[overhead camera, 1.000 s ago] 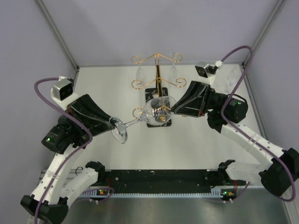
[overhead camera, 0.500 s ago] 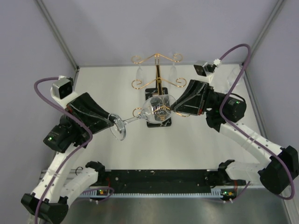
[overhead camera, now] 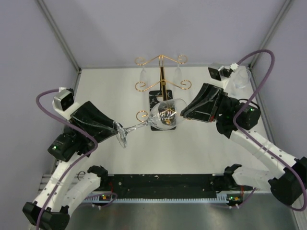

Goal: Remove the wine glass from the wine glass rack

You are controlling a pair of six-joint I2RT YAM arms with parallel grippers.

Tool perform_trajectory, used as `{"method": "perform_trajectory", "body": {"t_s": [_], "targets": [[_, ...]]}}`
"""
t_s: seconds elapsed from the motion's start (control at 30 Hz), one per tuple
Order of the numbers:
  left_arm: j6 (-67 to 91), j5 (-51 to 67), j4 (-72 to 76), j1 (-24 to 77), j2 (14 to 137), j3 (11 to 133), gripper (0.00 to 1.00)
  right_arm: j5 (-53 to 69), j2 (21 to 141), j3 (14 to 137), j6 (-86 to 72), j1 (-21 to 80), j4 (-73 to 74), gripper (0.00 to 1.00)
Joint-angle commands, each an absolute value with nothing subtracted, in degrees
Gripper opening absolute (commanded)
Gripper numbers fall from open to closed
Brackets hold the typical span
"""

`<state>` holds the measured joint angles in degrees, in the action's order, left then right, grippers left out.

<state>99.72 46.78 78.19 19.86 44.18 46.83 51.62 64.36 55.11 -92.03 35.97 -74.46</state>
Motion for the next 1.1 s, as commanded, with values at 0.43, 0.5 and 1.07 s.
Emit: {"method": "perform_trajectory", "body": {"t_s": [0.43, 0.5, 1.07], "targets": [[90.7, 44.47, 78.22, 19.42, 45.53, 44.39, 0.44, 50.01, 53.71, 54.41, -79.11, 37.62, -68.66, 0.0], [90.62, 44.21, 78.14, 19.42, 45.79, 44.21, 0.45, 49.4, 52.13, 54.32, -75.87, 37.7, -63.92, 0.0], [85.08, 44.3, 71.11, 19.42, 45.88, 44.29, 0.52, 46.41, 45.62, 59.14, -61.71, 37.53, -40.71, 0.0]]}}
